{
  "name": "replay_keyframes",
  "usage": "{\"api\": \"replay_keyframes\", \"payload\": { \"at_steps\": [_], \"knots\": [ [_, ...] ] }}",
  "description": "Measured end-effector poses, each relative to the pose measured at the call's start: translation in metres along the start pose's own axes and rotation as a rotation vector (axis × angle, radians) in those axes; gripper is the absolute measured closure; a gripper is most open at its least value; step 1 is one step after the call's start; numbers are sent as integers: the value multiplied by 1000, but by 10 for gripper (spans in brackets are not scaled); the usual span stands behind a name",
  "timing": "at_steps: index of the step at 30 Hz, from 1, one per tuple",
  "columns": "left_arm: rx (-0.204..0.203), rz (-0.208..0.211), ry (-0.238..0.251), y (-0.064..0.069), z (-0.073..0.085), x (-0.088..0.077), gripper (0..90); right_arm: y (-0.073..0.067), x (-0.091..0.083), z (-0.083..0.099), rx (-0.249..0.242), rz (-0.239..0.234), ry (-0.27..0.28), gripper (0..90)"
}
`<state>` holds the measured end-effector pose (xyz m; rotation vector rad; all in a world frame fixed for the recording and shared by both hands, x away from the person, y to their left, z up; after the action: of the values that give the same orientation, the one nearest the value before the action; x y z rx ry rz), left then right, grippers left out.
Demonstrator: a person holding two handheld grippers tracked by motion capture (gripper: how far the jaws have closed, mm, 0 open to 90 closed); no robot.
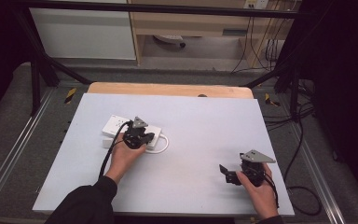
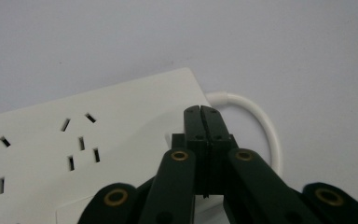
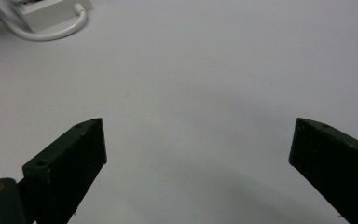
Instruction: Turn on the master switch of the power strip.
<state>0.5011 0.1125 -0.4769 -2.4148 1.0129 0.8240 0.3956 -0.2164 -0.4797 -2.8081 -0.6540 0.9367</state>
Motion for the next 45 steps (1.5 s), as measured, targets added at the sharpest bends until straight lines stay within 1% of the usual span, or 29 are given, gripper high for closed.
{"api": "replay_keyframes", "payload": {
  "at_steps": [3,4,6,9,15,20,24,28,29,31,33,37,39,42,45],
  "knots": [
    [3,-2,6,0,-1,0,900,0,0,0,-2,0,0,43],
    [0,-3,14,0,-2,0,900,0,0,0,-2,0,1,43],
    [-7,0,12,1,-3,1,900,0,-1,0,8,0,3,43],
    [5,0,7,2,-4,2,900,0,-1,-1,3,1,4,43],
    [5,-8,12,2,-4,2,900,1,-2,-1,5,3,7,43],
    [-6,-14,38,2,-8,2,900,1,-2,-1,6,1,9,43],
    [-6,-19,57,2,-11,0,900,1,-2,-1,4,1,9,43],
    [-10,-15,76,2,-15,-2,900,1,-2,-1,3,1,8,43],
    [-9,-20,84,2,-16,-2,822,1,-2,-1,2,2,9,43],
    [0,-28,95,2,-18,-3,813,1,-2,-2,2,3,10,43],
    [10,-36,101,1,-19,-5,777,1,-2,-1,4,2,8,43],
    [2,-54,125,-1,-22,-7,662,1,-2,-1,3,2,6,43],
    [3,-62,132,-2,-23,-8,619,1,-2,-1,2,2,6,43],
    [-9,-71,145,-5,-24,-10,546,1,-2,-1,2,3,6,43],
    [-13,-83,155,-7,-25,-13,473,1,-1,-1,0,3,8,43]
  ]
}}
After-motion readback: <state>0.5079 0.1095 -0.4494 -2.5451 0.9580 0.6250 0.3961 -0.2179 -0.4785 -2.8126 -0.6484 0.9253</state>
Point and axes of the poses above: each handheld gripper's, and its own axes: x roughly forward along the jaws, z roughly out of its underside, y roughly to its right, the point moved 7 cm from there along x, roughly forward along the jaws, and after that the axes turned 13 degrees about x, right-handed, at the moved point
